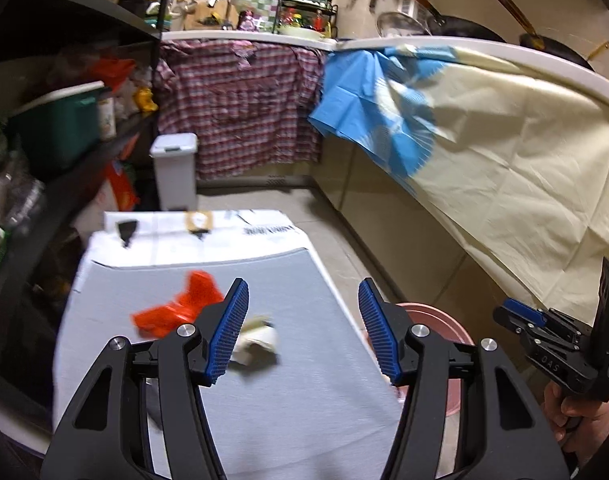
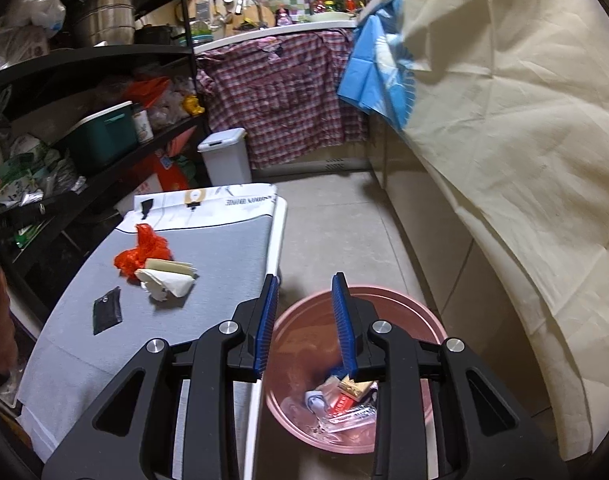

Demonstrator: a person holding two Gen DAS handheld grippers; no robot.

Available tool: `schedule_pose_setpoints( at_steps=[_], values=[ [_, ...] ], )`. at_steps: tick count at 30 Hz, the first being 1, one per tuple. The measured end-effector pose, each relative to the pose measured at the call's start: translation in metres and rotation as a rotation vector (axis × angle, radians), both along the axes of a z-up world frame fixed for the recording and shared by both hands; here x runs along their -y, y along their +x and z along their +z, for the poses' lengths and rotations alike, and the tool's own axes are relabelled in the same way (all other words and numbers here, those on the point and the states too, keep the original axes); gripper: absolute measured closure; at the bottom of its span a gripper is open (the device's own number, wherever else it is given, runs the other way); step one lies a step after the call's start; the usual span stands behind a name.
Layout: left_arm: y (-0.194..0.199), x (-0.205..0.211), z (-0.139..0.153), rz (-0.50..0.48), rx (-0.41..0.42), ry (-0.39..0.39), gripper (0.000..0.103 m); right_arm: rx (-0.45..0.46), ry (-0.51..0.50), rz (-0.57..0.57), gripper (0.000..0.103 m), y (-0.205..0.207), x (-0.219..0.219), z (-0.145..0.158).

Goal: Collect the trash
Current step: 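Move both open tools back over the table trash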

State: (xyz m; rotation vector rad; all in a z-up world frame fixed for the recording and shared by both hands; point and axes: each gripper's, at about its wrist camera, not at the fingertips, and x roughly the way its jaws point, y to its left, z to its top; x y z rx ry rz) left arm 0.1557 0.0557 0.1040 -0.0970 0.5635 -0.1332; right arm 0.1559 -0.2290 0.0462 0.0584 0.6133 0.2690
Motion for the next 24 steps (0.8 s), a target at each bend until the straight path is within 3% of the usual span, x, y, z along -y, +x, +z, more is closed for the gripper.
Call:
schedule_pose_setpoints(
  at_steps=[2,4,5,9,17,21,24],
  values=[
    [-0.001,-0.016,0.007,0.015,0.016,0.017,0.047,0.006,0.006,0.017,0.083,-0.001,-0.004,0.000],
    [-0.001,-0.036,0.010,0.038,0.019,0.014,0.058,0.009,0.009,0.044,0.091,0.000,-0.012,0.000],
    [0.001,-0.047,0.008,0.057,0.016,0.003,0.059,0.010,0.009,0.054,0.092,0.001,-0.015,-0.001],
    [0.004,-0.082,-0.008,0.120,0.009,-0.068,0.062,0.014,0.004,0.106,0.093,0.005,-0.037,-0.003],
    [0.021,-0.126,-0.045,0.190,-0.056,-0.084,0.065,0.016,-0.045,0.217,0.092,0.014,-0.086,-0.018],
    [0.030,-0.135,-0.060,0.197,-0.083,-0.080,0.083,0.016,-0.058,0.268,0.092,0.023,-0.113,-0.026],
    [0.035,-0.141,-0.068,0.210,-0.091,-0.086,0.084,0.013,-0.078,0.303,0.092,0.028,-0.133,-0.035]
  ],
)
